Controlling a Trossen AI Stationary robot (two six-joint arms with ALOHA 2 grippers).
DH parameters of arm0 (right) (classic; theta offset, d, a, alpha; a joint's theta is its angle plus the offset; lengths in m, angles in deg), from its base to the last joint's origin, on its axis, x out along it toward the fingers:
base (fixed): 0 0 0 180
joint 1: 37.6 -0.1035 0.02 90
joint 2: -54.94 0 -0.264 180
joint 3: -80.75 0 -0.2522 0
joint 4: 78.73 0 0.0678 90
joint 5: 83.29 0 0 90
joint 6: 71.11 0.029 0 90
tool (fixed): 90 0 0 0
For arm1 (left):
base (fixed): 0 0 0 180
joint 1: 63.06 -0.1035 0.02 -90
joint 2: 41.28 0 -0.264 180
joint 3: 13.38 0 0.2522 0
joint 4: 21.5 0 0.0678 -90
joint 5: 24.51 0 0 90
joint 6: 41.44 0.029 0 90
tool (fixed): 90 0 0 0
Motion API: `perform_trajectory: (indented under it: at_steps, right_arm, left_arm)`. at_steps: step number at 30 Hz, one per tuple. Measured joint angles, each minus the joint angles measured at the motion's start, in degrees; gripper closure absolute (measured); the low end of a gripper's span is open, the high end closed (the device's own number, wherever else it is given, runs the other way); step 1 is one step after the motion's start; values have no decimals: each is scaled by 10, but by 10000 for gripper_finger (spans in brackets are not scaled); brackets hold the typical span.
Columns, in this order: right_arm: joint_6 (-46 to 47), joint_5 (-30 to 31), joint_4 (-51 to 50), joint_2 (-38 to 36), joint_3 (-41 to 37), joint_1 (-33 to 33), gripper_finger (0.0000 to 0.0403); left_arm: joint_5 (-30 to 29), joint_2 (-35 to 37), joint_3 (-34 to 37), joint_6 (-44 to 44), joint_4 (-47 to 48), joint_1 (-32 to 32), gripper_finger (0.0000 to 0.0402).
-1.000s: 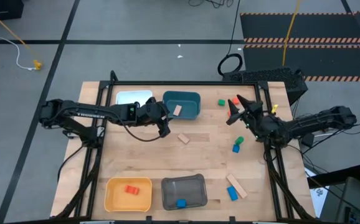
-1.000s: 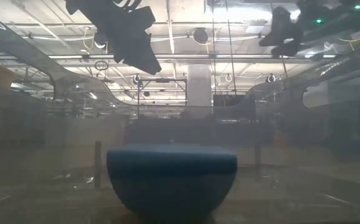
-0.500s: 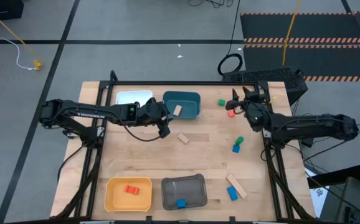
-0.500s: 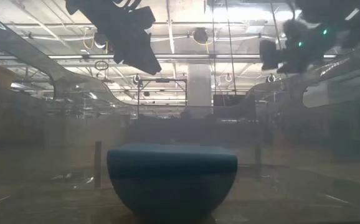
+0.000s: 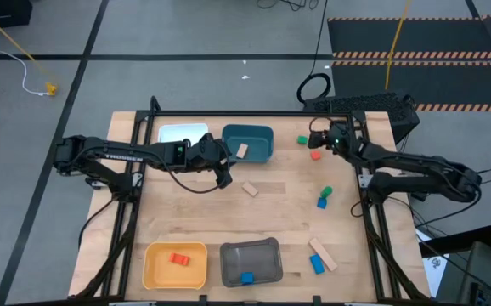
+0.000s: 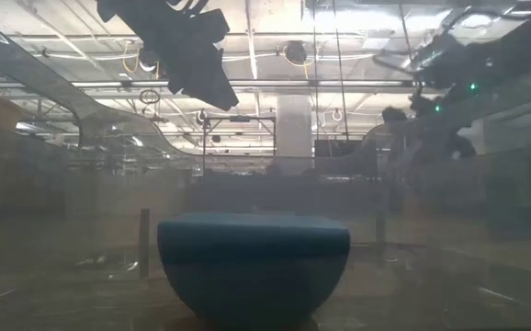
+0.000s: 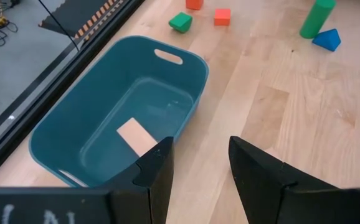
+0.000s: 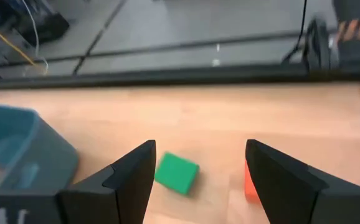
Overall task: Sort & place blocks by color
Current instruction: Put the top orange block into the yellow bin
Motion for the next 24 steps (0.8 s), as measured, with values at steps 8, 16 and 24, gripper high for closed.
perform_trajectory:
  at_steps: [8, 16, 24]
  right_arm:
    - [-15, -85, -3, 54, 0, 65, 161]
    - [-63, -82, -2, 87, 0, 86, 161]
    - [-69, -53, 4, 125, 0, 86, 161]
  left_arm:
    - [0, 0, 0, 3, 0, 0, 247]
    - [0, 0, 0, 13, 0, 0, 247]
    - [0, 0, 0, 13, 0, 0, 247]
